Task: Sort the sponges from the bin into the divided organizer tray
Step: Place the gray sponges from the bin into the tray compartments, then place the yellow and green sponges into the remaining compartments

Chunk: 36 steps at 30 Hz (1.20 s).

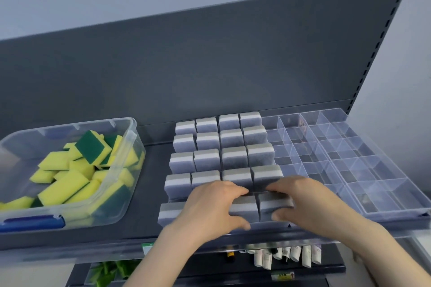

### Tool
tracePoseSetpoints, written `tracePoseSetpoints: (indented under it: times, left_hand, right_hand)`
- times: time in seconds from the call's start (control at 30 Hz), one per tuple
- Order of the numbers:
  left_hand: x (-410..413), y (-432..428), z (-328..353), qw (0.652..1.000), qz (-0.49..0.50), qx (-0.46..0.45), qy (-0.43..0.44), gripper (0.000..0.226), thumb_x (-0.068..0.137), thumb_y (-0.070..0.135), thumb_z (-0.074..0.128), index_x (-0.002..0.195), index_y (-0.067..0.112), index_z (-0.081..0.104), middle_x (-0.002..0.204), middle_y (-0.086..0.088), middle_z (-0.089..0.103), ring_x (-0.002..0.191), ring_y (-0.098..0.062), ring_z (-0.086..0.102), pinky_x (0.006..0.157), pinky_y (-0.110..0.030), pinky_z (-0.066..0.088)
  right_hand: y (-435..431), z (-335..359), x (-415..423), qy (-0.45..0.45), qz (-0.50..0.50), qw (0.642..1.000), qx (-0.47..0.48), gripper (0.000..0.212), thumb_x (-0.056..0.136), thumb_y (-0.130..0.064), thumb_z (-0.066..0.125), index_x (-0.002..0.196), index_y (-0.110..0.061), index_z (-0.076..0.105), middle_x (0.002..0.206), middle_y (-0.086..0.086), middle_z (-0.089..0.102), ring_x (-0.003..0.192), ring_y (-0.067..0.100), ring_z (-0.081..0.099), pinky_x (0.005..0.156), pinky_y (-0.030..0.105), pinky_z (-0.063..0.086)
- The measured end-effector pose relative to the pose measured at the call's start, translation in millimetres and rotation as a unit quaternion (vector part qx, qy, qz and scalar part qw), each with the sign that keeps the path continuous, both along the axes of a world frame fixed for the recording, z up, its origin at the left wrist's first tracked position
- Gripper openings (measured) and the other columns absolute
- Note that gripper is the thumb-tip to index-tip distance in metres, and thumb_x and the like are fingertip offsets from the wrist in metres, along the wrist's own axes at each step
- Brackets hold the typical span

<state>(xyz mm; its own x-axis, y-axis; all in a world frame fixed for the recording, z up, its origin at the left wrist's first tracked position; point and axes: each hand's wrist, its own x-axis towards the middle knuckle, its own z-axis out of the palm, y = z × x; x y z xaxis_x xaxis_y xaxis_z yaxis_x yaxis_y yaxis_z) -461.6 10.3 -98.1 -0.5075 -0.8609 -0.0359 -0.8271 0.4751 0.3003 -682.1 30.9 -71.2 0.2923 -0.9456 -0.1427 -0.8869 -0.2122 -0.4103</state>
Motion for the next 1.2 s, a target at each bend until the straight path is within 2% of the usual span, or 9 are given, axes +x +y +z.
tracePoseSetpoints:
  times: [0.1, 0.23, 0.33, 0.47, 0.6, 0.77, 0.9, 1.03, 1.2]
  left_hand:
    - [11.3, 2.9, 12.4, 0.998, 0.022, -0.019, 0.059, 0.068, 0.071, 0.072, 0.055, 0.134, 0.048, 0.043, 0.131, 0.028, 0.049, 0.118, 0.004, 0.043, 0.083, -0.016, 0.031]
    - [36.6, 1.0, 32.7, 0.992, 0.064, -0.067, 0.08, 0.05, 0.08, 0.064, 0.054, 0.128, 0.048, 0.05, 0.124, 0.028, 0.055, 0.111, 0.006, 0.048, 0.083, -0.015, 0.037]
    - [65.0, -0.4, 44.4, 0.989, 0.098, -0.102, 0.047, 0.046, 0.085, 0.059, 0.053, 0.129, 0.044, 0.052, 0.126, 0.023, 0.056, 0.113, 0.002, 0.05, 0.085, -0.019, 0.04]
    - [120.1, -1.9, 57.1, 0.974, 0.164, -0.146, -0.05, 0.044, 0.088, 0.057, 0.051, 0.128, 0.041, 0.052, 0.119, 0.016, 0.06, 0.106, -0.008, 0.056, 0.074, -0.027, 0.048]
    - [186.4, 0.1, 68.3, 0.956, 0.235, -0.144, -0.099, 0.042, 0.086, 0.059, 0.052, 0.123, 0.04, 0.055, 0.112, 0.015, 0.061, 0.102, -0.011, 0.058, 0.067, -0.029, 0.046]
    - [273.6, 10.8, 73.1, 0.944, 0.283, -0.147, -0.09, 0.044, 0.083, 0.06, 0.055, 0.122, 0.042, 0.057, 0.112, 0.018, 0.063, 0.099, -0.008, 0.059, 0.063, -0.027, 0.041]
    - [337.4, 20.2, 68.3, 0.939, 0.305, -0.134, -0.08, 0.044, 0.083, 0.06, 0.055, 0.123, 0.042, 0.056, 0.117, 0.02, 0.062, 0.103, -0.005, 0.058, 0.067, -0.027, 0.045]
    - [393.1, 28.0, 64.5, 0.942, 0.306, -0.124, -0.057, 0.038, 0.083, 0.058, 0.058, 0.117, 0.044, 0.059, 0.11, 0.02, 0.064, 0.099, -0.004, 0.058, 0.068, -0.028, 0.051]
    - [444.8, 27.2, 53.5, 0.948, 0.302, -0.094, -0.023, 0.041, 0.083, 0.056, 0.06, 0.121, 0.042, 0.059, 0.115, 0.02, 0.062, 0.104, -0.001, 0.057, 0.075, -0.029, 0.052]
  right_hand:
    - [-3.3, 14.3, 3.2, -0.035, -0.009, 0.998, -0.049, 0.05, 0.079, -0.047, 0.067, 0.127, -0.039, 0.053, 0.127, -0.024, 0.053, 0.121, 0.0, 0.047, 0.097, 0.016, 0.036]
    - [-15.2, 30.3, 25.0, -0.066, -0.002, 0.992, -0.106, 0.044, 0.082, -0.041, 0.067, 0.124, -0.039, 0.055, 0.122, -0.024, 0.056, 0.116, -0.001, 0.049, 0.091, 0.012, 0.035]
    - [-25.0, 36.4, 50.7, -0.049, 0.019, 0.991, -0.125, 0.046, 0.083, -0.04, 0.065, 0.127, -0.037, 0.053, 0.125, -0.021, 0.056, 0.118, 0.002, 0.049, 0.095, 0.016, 0.038]
    - [-33.6, 41.8, 96.2, -0.009, 0.042, 0.987, -0.155, 0.051, 0.086, -0.042, 0.06, 0.134, -0.035, 0.045, 0.134, -0.017, 0.05, 0.125, 0.007, 0.044, 0.097, 0.021, 0.039]
    - [-35.2, 45.3, 151.2, 0.011, 0.053, 0.983, -0.173, 0.05, 0.089, -0.043, 0.056, 0.136, -0.038, 0.041, 0.138, -0.017, 0.047, 0.128, 0.008, 0.041, 0.099, 0.024, 0.041]
    - [-34.6, 46.1, 222.8, 0.012, 0.075, 0.983, -0.167, 0.048, 0.09, -0.043, 0.054, 0.136, -0.04, 0.04, 0.137, -0.019, 0.046, 0.127, 0.007, 0.041, 0.094, 0.023, 0.044]
    - [-30.3, 46.7, 276.1, 0.009, 0.076, 0.983, -0.167, 0.048, 0.088, -0.043, 0.057, 0.134, -0.04, 0.042, 0.133, -0.02, 0.049, 0.114, 0.005, 0.049, 0.082, 0.019, 0.043]
    - [-24.8, 46.2, 324.7, -0.003, 0.076, 0.982, -0.17, 0.046, 0.087, -0.038, 0.06, 0.131, -0.038, 0.048, 0.129, -0.019, 0.053, 0.119, 0.005, 0.048, 0.088, 0.02, 0.045]
    - [-20.4, 40.4, 373.4, -0.024, 0.053, 0.986, -0.157, 0.041, 0.086, -0.033, 0.062, 0.127, -0.036, 0.053, 0.126, -0.018, 0.057, 0.116, 0.007, 0.051, 0.089, 0.019, 0.041]
